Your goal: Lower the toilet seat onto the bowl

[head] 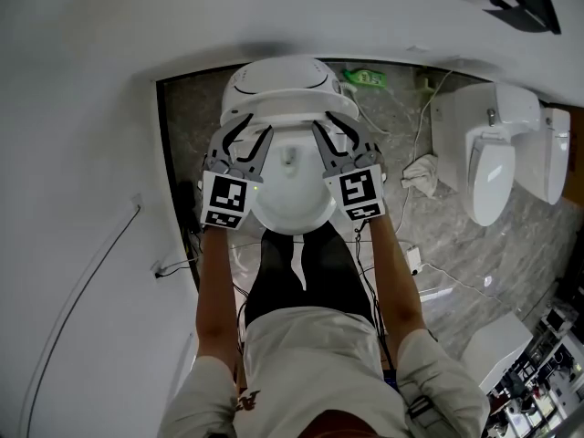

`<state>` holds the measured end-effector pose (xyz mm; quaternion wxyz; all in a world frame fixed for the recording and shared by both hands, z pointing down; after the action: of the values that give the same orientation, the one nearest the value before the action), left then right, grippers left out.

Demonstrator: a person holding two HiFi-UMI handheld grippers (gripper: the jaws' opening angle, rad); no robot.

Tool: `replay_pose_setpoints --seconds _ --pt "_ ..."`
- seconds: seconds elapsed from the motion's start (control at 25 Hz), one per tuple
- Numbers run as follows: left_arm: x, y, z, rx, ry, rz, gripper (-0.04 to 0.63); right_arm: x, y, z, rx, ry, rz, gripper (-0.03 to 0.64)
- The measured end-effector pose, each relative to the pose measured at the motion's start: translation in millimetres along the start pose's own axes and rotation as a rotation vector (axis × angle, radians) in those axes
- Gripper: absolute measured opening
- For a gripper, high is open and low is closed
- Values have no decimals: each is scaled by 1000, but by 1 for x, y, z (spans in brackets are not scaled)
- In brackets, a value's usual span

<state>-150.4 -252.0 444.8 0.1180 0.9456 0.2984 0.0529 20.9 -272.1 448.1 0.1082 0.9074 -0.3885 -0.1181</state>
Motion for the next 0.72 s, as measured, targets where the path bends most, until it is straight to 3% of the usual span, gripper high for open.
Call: replay_pose_setpoints --seconds 0.72 --pt "32 -26 -11 -15 -23 -12 152 -25 -35 -5 6 4 -1 117"
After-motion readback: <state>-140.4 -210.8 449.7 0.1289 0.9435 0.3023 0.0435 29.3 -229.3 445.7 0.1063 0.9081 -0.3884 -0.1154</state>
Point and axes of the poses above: the fingertips, and each gripper's own axes: y forward along the fingers, x to its right, z out of its top, the point moved 7 cm from there along -y, backward along the fingers, and after that the axes turned 14 degrees about x, right-handed, at the moved point
